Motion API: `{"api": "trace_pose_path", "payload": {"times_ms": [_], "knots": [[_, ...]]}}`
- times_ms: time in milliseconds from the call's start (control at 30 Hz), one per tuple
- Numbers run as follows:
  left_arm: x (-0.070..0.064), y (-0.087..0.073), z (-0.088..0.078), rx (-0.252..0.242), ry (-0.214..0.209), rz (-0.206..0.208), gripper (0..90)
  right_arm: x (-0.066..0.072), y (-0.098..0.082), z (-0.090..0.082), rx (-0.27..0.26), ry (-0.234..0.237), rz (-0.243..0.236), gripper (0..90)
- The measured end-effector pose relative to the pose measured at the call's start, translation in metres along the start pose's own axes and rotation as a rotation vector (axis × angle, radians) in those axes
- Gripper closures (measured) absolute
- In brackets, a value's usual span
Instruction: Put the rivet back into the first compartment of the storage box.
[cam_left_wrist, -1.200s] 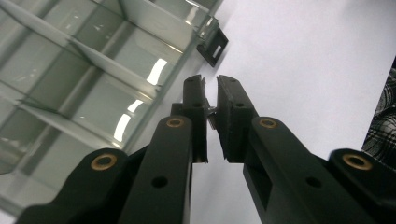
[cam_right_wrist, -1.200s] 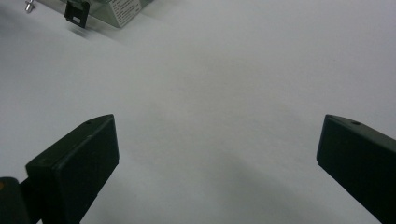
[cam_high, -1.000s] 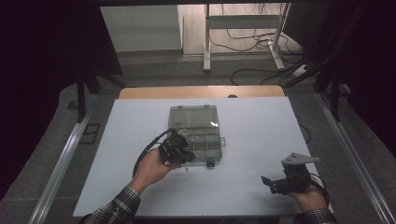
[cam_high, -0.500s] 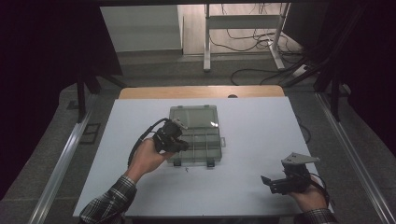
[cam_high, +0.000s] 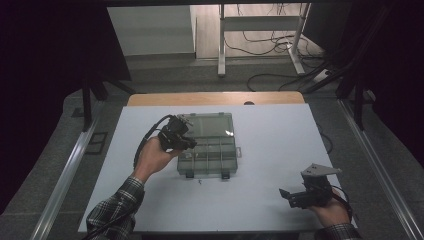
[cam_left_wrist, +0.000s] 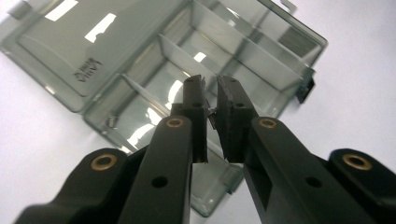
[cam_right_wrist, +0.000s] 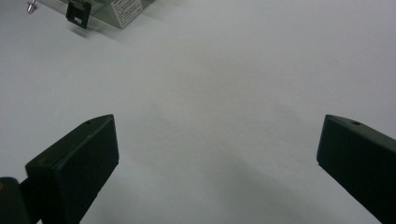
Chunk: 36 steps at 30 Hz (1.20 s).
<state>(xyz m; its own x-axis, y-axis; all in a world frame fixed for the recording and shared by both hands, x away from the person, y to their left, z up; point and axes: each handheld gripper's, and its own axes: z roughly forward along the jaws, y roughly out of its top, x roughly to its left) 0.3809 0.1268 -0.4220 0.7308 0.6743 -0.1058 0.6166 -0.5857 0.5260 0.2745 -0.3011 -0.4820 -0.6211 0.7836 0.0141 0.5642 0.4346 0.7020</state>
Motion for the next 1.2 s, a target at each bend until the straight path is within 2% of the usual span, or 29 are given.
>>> {"api": "trace_pose_path", "payload": {"times_ms": [333, 667, 1033, 1200], "knots": [[0.020, 0.003, 0.010, 0.017, 0.045, -0.041, 83.3, 0.000, 0.000, 0.000, 0.002, 0.001, -0.004, 0.0], [0.035, 0.000, 0.023, 0.015, 0.062, -0.086, 83.1, 0.000, 0.000, 0.000, 0.007, 0.004, -0.005, 0.0], [0.042, -0.007, 0.044, 0.029, 0.079, -0.122, 82.9, 0.000, -0.001, 0.001, 0.010, 0.007, -0.008, 0.0], [0.043, -0.010, 0.050, 0.035, 0.078, -0.125, 82.8, 0.000, -0.001, 0.001, 0.012, 0.006, -0.010, 0.0]]}}
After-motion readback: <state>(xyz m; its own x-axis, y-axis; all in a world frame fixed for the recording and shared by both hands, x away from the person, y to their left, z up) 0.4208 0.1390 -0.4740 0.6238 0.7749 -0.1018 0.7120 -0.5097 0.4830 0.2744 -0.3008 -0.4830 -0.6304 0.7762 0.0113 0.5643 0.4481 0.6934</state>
